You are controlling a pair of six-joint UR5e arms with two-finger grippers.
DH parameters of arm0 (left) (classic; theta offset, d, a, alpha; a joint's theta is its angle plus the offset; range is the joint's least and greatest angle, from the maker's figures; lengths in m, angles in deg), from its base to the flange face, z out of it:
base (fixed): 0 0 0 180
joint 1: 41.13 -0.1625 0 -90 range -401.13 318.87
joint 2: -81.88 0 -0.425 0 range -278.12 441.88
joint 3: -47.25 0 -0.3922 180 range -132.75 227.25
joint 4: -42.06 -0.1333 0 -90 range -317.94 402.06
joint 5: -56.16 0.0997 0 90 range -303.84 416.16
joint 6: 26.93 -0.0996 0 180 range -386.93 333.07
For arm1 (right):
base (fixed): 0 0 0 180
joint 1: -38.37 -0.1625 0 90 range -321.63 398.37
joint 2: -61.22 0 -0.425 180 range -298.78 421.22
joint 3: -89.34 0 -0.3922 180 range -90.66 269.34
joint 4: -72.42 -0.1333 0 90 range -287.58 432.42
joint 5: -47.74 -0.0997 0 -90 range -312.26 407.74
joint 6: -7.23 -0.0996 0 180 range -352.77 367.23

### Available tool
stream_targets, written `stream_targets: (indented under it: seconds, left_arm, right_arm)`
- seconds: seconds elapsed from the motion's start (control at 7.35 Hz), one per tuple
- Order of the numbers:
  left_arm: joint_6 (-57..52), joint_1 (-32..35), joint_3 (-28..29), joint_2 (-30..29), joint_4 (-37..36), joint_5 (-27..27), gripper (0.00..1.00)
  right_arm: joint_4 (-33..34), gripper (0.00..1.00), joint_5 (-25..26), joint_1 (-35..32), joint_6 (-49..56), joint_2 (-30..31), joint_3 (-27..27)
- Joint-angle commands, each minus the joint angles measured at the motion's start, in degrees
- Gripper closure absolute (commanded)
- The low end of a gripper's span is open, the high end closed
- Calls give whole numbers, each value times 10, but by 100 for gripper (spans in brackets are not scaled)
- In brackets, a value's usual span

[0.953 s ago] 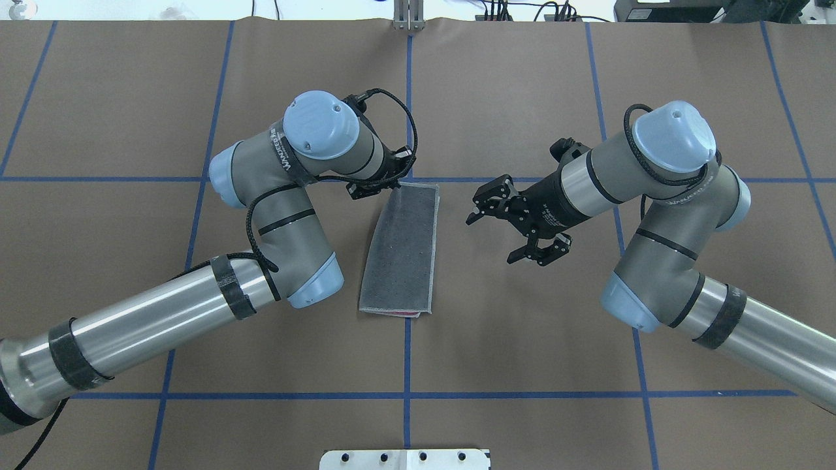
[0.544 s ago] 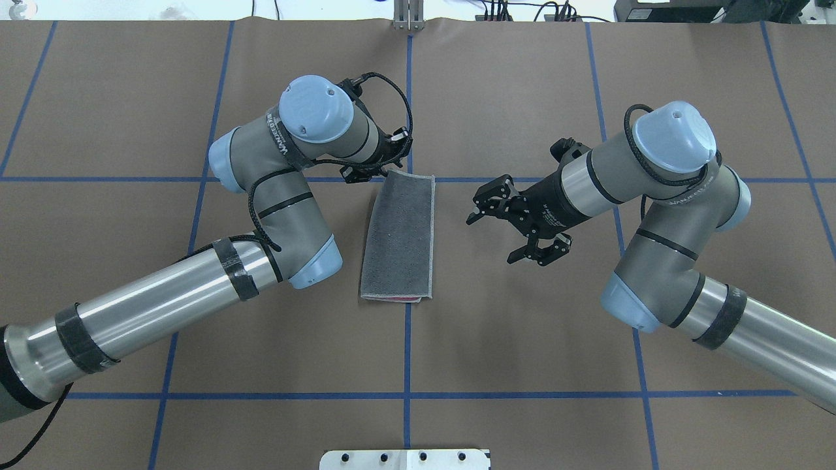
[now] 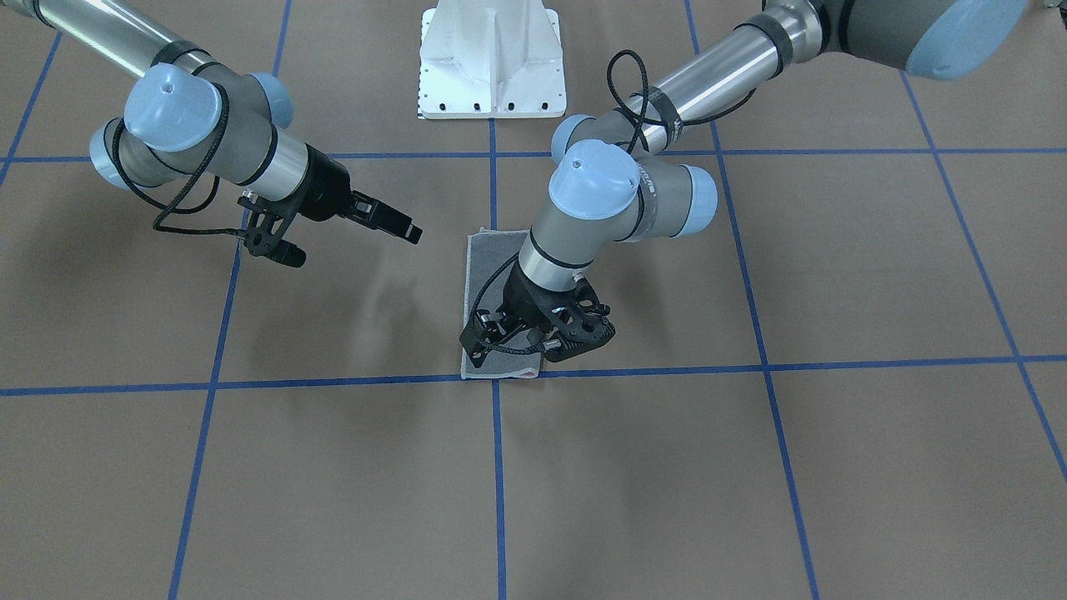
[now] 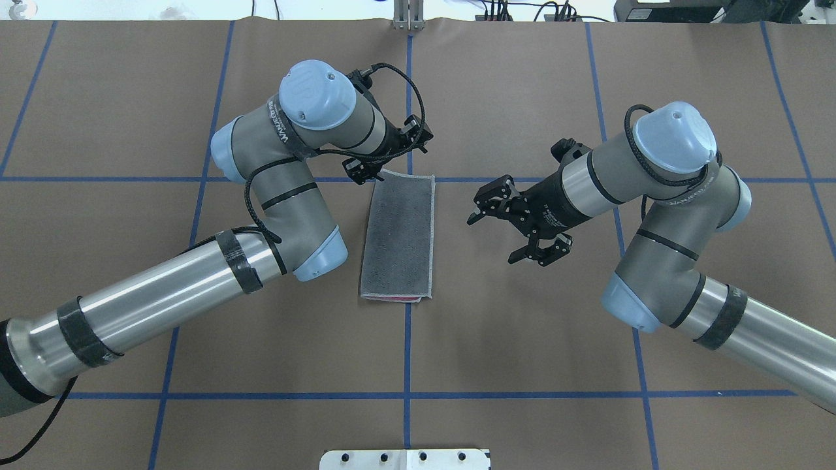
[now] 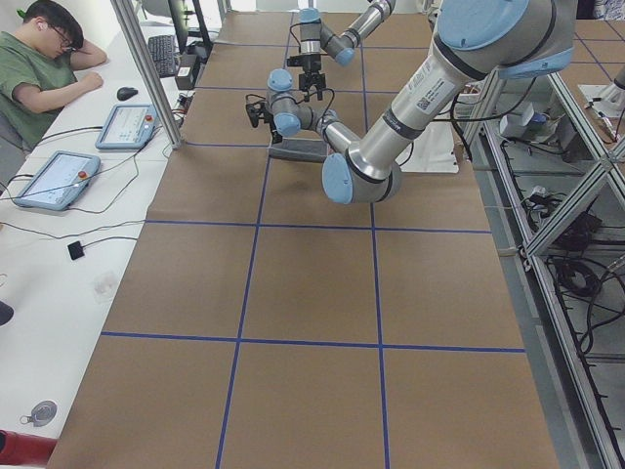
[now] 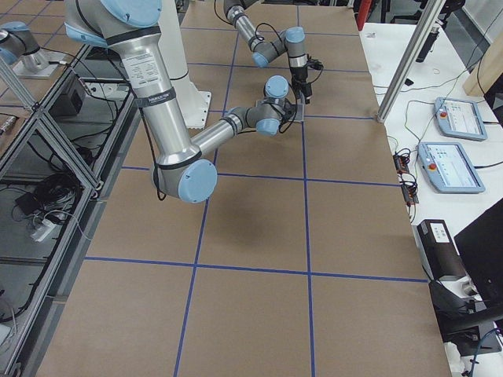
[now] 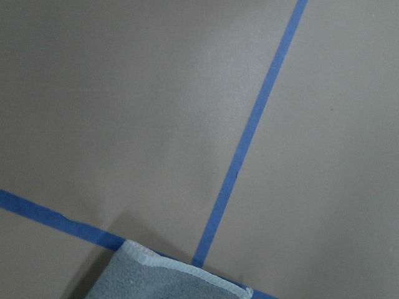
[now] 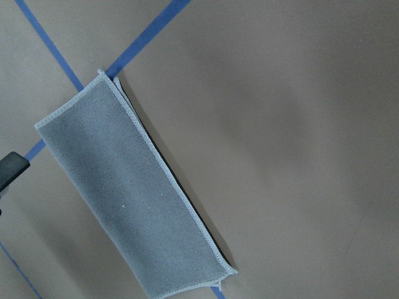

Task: Fold towel twice with both arms
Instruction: 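Drag the towel's far end away from the robot with the left gripper, straightening it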

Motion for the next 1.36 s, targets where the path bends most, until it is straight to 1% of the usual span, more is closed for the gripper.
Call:
stream_targets:
  seconds: [0.0, 0.41, 0.54, 1.22]
  left_arm:
    - [3, -10, -3, 2, 1, -13, 0]
    - [4, -33, 3, 14, 2, -10, 0]
    - [3, -34, 3, 25, 3, -10, 0]
    - [0, -34, 3, 30, 3, -10, 0]
  right_arm:
    - [0, 1, 0, 0, 0, 1, 0]
    - [0, 1, 0, 0, 0, 1, 0]
    - [0, 1, 0, 0, 0, 1, 0]
    - [0, 1, 0, -1, -1, 1, 0]
